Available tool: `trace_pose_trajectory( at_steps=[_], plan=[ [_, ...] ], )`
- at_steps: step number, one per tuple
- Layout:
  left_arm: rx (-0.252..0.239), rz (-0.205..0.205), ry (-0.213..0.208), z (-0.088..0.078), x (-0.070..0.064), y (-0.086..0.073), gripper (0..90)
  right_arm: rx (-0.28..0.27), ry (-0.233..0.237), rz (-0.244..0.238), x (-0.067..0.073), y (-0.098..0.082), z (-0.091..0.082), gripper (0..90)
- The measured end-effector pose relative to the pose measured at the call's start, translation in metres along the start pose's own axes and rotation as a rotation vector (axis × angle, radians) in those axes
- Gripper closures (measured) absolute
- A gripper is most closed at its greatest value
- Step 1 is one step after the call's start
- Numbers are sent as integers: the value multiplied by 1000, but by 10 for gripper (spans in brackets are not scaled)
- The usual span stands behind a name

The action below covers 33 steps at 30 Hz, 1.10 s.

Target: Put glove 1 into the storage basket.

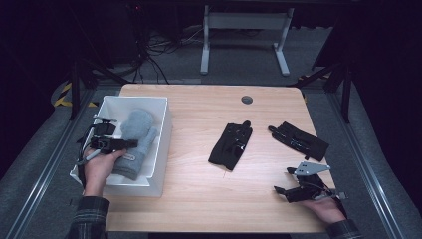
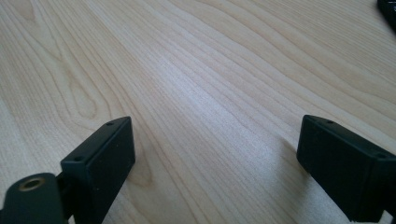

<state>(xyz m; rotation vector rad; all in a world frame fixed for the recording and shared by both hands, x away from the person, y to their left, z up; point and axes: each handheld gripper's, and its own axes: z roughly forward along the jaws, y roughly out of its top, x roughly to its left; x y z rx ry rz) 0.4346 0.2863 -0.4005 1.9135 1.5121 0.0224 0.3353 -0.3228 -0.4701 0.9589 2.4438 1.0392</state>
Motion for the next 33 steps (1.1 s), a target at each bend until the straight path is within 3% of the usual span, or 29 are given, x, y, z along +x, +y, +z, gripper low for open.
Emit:
trace_pose_trajectory(
  at_steps=[9, 13, 17, 23, 30, 33],
  plan=[
    [40, -18, 19, 10, 7, -4, 615, 0, 0, 0, 0, 0, 0, 117],
    [53, -4, 35, 11, 7, -4, 448, 0, 0, 0, 0, 0, 0, 118],
    [26, 7, 77, 6, 2, -1, 306, -1, 0, 1, 0, 0, 0, 117],
    [-35, 33, 118, -11, -9, 8, 216, 0, 0, 0, 0, 0, 0, 118],
    [-89, 95, 97, -35, -33, 23, 195, 0, 0, -1, 0, 0, 0, 117],
    [-109, 140, 65, -44, -51, 29, 190, 0, 0, 0, 0, 0, 0, 117]
  ],
)
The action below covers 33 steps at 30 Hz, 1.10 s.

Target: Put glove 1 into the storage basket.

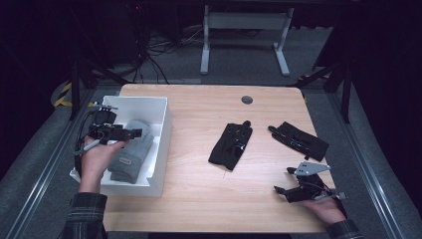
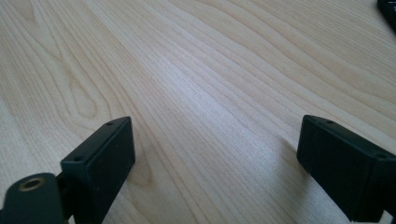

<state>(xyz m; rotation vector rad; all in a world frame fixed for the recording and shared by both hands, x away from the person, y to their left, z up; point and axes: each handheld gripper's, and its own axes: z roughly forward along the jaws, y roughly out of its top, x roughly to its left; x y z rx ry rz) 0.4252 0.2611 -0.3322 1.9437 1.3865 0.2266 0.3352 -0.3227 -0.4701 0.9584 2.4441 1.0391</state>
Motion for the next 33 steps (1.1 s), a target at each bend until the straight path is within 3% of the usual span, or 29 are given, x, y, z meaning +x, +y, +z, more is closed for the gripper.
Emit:
trace_pose_trajectory(
  at_steps=[6, 7, 10, 12, 16, 22, 26, 33],
  plan=[
    [-27, 88, -43, -6, -31, 11, 178, 0, 0, -1, 0, 0, 0, 116],
    [-27, 88, -43, -6, -31, 11, 173, 0, 0, -1, 0, 0, 0, 116],
    [-35, 145, -81, -4, -52, 15, 163, 1, 1, 0, 0, 0, 0, 116],
    [-35, 156, -83, -3, -58, 16, 157, 0, 0, 0, 0, 0, 0, 116],
    [-29, 213, -132, 7, -85, 17, 157, 0, 0, 0, 0, 0, 0, 116],
    [-22, 267, -192, 24, -118, 15, 155, 1, 0, 0, 0, 0, 0, 113],
    [-12, 309, -191, 34, -138, 13, 152, 1, 2, -1, 0, 0, 0, 112],
    [9, 342, -216, 52, -160, 3, 134, 2, 3, -1, 0, 0, 0, 111]
  ],
)
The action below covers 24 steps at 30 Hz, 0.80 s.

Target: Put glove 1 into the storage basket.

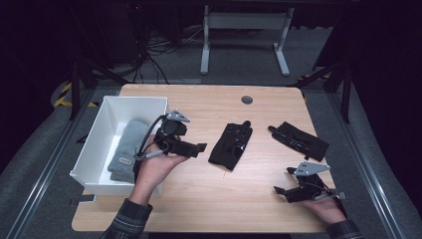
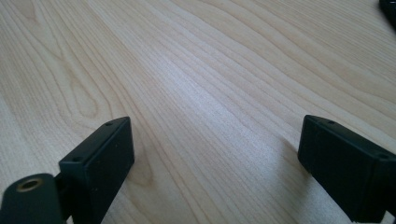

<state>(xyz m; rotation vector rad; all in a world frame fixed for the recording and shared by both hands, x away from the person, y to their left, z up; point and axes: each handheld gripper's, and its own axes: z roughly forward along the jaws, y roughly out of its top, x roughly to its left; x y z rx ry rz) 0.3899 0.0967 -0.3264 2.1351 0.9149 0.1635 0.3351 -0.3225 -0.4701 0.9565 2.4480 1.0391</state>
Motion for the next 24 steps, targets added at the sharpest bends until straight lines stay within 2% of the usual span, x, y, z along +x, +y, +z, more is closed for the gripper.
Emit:
trace_pose_trajectory(
  at_steps=[6, 11, 14, 17, 19, 24],
  plan=[
    [23, 24, -19, 21, -15, -9, 117, 0, 0, 1, 0, 0, 0, 111],
    [28, 39, -10, 36, -23, -20, 110, 1, 0, 0, 0, 0, 0, 110],
    [34, 40, -17, 43, -25, -26, 101, 1, 1, -1, 0, 0, 0, 109],
    [54, 50, -23, 58, -29, -40, 93, 1, 1, 0, 0, 0, 0, 108],
    [56, 53, -23, 61, -29, -42, 92, 1, 1, -1, 0, 0, 0, 108],
    [73, 77, 18, 78, -30, -63, 92, 1, 0, -2, 0, 0, 0, 108]
  ],
)
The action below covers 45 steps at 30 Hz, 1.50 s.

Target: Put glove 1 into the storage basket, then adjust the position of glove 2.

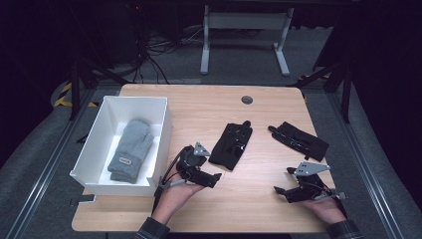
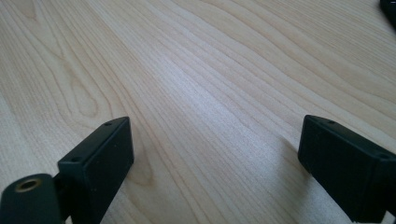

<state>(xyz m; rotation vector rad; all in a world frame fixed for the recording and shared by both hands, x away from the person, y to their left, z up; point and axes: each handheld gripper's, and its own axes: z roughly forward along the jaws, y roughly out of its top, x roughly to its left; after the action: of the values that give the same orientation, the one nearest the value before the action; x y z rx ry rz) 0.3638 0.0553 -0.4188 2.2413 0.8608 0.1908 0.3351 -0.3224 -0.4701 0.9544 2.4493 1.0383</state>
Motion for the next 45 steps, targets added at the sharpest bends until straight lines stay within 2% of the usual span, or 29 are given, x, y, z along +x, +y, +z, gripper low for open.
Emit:
trace_pose_trajectory(
  at_steps=[8, 10, 12, 14, 16, 17, 19, 21, 25, 28, 30, 31, 33, 35, 41, 43, 45],
  plan=[
    [40, 8, 23, 17, 4, -27, 88, 8, 1, -2, 0, 1, 0, 107],
    [43, 11, 19, 20, 4, -33, 82, 18, 3, -3, 0, 2, 0, 110],
    [63, 30, 10, 21, 4, -37, 76, 30, 3, -3, 0, 3, -1, 121],
    [54, 42, 25, 23, 1, -41, 64, 43, 6, -3, -1, 5, -2, 168],
    [69, 72, 30, 24, 0, -44, 53, 57, 27, 14, -2, 8, -4, 185],
    [69, 72, 30, 24, 0, -44, 38, 57, 27, 14, -2, 8, -4, 185],
    [76, 85, 20, 25, -1, -49, 27, 54, 38, 19, -3, 10, -6, 244],
    [76, 98, 30, 24, -1, -52, 6, 49, 41, 23, -4, 12, -7, 276],
    [23, 109, 23, 22, 2, -60, 0, 23, 45, 22, -6, 20, -9, 398],
    [-7, 120, 15, 22, 4, -65, 0, 1, 33, 26, -10, 27, -11, 544],
    [-5, 124, 9, 21, 4, -65, 1, -5, 8, 31, -14, 30, -12, 649],
    [-5, 124, 9, 21, 4, -65, 2, -5, 8, 31, -14, 30, -12, 649],
    [-5, 124, 9, 21, 4, -65, 1, -14, -26, 40, -21, 34, -13, 799],
    [-4, 124, 8, 21, 4, -65, 2, -21, -50, 50, -27, 37, -15, 898],
    [-6, 124, 8, 21, 4, -66, 1, -33, -105, 79, -51, 40, -22, 900],
    [-6, 125, 8, 21, 4, -65, 2, -35, -112, 82, -54, 40, -23, 900],
    [-5, 124, 8, 21, 4, -65, 1, -42, -144, 101, -65, 39, -27, 900]
  ],
)
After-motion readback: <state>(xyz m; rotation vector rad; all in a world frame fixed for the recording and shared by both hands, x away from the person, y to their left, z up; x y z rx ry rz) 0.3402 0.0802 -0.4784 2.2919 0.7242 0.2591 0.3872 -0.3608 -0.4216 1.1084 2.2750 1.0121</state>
